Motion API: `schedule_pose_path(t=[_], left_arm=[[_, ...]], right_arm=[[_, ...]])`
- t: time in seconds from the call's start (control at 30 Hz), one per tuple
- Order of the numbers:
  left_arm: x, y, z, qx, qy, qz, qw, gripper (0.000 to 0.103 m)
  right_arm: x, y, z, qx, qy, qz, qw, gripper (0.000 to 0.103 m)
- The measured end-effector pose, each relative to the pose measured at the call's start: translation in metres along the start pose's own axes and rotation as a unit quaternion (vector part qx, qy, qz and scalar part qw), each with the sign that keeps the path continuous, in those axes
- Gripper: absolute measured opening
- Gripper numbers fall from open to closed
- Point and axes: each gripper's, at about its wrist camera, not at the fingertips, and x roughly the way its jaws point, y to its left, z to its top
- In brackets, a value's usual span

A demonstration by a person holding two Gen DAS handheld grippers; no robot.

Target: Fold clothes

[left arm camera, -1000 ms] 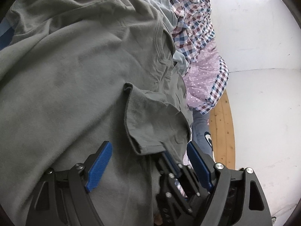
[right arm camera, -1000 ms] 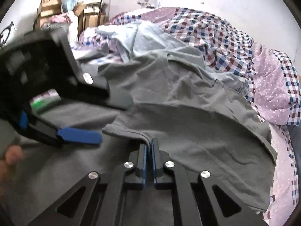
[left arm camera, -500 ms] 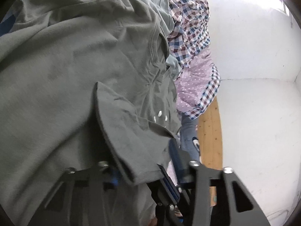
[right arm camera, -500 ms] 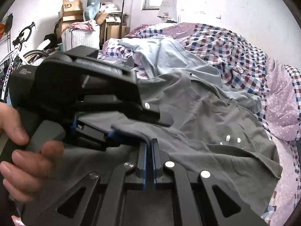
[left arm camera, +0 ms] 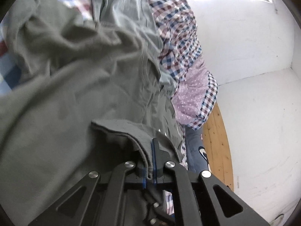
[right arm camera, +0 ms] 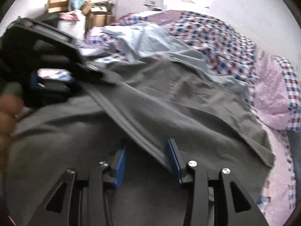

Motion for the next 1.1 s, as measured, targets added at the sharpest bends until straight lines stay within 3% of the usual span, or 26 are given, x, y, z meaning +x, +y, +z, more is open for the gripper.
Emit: schedule_pose_path(t=[0.27, 0.33, 0.47, 0.57, 0.67, 0.73, 0.8, 0.97, 1.1], left_arm=[[-0.025, 0.007, 0.019, 0.0, -0.047, 0.015, 0.9988, 0.003], [-0.026, 0.009, 0.02, 0.004, -0.052, 0.026, 0.9983, 0.003], [-0.023, 0.012, 0.019, 0.013, -0.051, 0.053, 0.9972, 0.003], [-0.021, 0.015, 0.017, 0.016, -0.05, 0.069, 0.9962, 0.003], [-0.02, 0.016, 0.016, 0.017, -0.05, 0.074, 0.9958, 0.003], [-0.02, 0.015, 0.015, 0.02, -0.051, 0.078, 0.9955, 0.003], [-0.019, 0.014, 0.014, 0.027, -0.052, 0.082, 0.9949, 0.003], [-0.018, 0.012, 0.013, 0.032, -0.05, 0.082, 0.9948, 0.003], [-0.019, 0.011, 0.014, 0.033, -0.052, 0.077, 0.9952, 0.003]], right_arm=[[-0.008, -0.07, -0.029, 0.04, 0.019, -0.093, 0.995, 0.058], [-0.012, -0.088, -0.037, 0.057, 0.023, -0.084, 0.995, 0.058], [-0.032, -0.122, -0.055, 0.086, 0.031, 0.0, 0.996, 0.058], [-0.05, -0.154, -0.069, 0.141, 0.023, 0.048, 0.989, 0.058], [-0.068, -0.197, -0.078, 0.276, -0.016, 0.043, 0.96, 0.058], [-0.071, -0.22, -0.077, 0.335, -0.028, 0.031, 0.941, 0.058], [-0.071, -0.236, -0.071, 0.36, -0.03, 0.021, 0.932, 0.058], [-0.037, -0.267, -0.037, 0.367, 0.018, 0.015, 0.93, 0.055], [-0.007, -0.28, -0.019, 0.36, 0.058, -0.002, 0.931, 0.045]])
